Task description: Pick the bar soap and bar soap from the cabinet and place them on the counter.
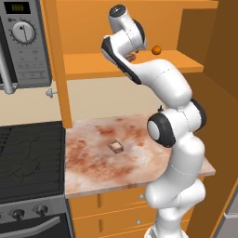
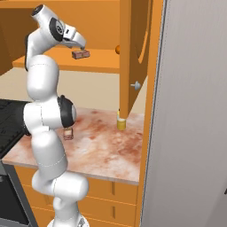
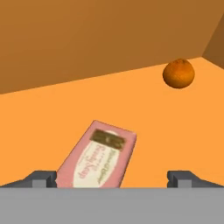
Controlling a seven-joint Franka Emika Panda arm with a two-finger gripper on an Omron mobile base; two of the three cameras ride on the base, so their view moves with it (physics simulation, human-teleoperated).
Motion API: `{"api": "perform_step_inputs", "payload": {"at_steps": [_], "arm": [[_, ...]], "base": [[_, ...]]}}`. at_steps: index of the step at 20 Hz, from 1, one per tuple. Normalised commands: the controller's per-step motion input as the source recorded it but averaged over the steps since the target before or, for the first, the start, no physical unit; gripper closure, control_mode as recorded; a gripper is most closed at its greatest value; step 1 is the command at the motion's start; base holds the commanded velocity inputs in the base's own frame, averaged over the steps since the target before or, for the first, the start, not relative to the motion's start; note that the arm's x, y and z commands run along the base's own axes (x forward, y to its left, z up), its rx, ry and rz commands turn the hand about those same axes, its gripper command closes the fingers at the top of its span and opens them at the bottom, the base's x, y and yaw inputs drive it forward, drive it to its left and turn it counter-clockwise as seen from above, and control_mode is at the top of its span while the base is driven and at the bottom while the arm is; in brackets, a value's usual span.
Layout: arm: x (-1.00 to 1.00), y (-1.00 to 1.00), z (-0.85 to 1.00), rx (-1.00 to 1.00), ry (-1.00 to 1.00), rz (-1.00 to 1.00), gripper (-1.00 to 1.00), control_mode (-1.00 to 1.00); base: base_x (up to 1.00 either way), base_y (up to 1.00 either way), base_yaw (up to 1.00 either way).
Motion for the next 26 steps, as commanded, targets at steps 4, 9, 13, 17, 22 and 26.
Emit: {"api": "perform_step_inputs", "payload": {"at_steps": [4,9,13,17,22,26], "arm": [[0.36,0.01,-0.19,0.02,0.00,0.00,-1.00,-1.00],[0.26,0.00,-0.09,0.00,0.00,0.00,-1.00,-1.00],[0.01,-0.01,-0.15,0.00,0.06,-0.03,-1.00,-1.00],[-0.01,0.00,-0.17,0.00,0.16,-0.08,-1.00,-1.00],[0.03,-0.02,-0.27,0.01,0.10,-0.05,-1.00,-1.00],[0.03,-0.03,-0.28,0.02,0.07,-0.03,1.00,-1.00]], "base": [[0.00,0.00,0.00],[0.00,0.00,0.00],[0.00,0.00,0.00],[0.00,0.00,0.00],[0.00,0.00,0.00],[0.00,0.00,0.00]]}}
